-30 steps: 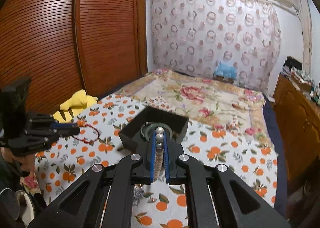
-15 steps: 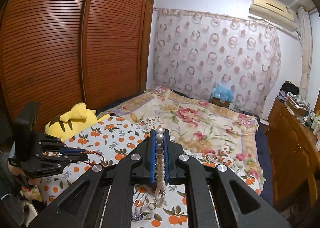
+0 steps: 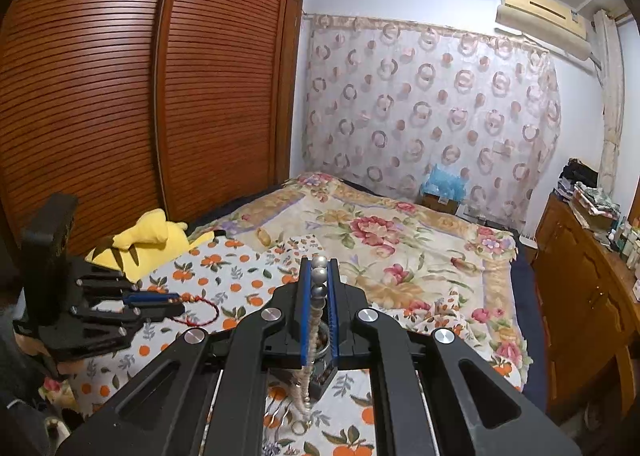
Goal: Organize jewelry
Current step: 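Lift the pearl necklace and red bead string toward the black box with both tools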
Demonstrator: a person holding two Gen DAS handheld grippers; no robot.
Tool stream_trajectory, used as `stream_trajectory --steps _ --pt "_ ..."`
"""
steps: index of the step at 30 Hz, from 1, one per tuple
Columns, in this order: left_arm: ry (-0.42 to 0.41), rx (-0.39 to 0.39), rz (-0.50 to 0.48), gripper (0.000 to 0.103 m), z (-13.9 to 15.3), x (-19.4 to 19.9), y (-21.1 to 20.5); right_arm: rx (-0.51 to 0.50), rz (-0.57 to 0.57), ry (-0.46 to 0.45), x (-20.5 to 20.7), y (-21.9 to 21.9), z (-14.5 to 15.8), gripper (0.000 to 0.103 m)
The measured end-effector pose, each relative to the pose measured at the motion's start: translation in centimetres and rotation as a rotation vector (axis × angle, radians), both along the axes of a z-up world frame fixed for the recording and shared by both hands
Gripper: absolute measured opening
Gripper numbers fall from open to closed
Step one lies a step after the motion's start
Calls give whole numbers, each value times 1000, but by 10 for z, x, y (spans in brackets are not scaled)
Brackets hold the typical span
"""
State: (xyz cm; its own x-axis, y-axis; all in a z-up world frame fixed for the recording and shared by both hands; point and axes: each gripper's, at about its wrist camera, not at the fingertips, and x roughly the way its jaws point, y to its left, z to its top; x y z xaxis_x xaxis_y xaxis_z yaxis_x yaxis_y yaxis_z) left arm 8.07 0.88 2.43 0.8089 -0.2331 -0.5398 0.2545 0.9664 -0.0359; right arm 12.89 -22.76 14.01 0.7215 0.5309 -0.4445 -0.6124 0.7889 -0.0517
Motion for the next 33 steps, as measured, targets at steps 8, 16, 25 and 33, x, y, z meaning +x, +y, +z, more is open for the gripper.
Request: stream_trajectory --steps 8,16,25,33 --pt "-8 6 -9 6 4 10 -9 34 -33 -3 26 2 17 9" --pt "-9 19 -8 6 8 24 -13 25 -38 37 45 6 8 9" --pt "4 41 -10 6 3 36 -19 9 -42 192 67 18 -62 9" --pt "30 63 -6 6 -9 57 -24 -8 -42 240 72 27 -103 9"
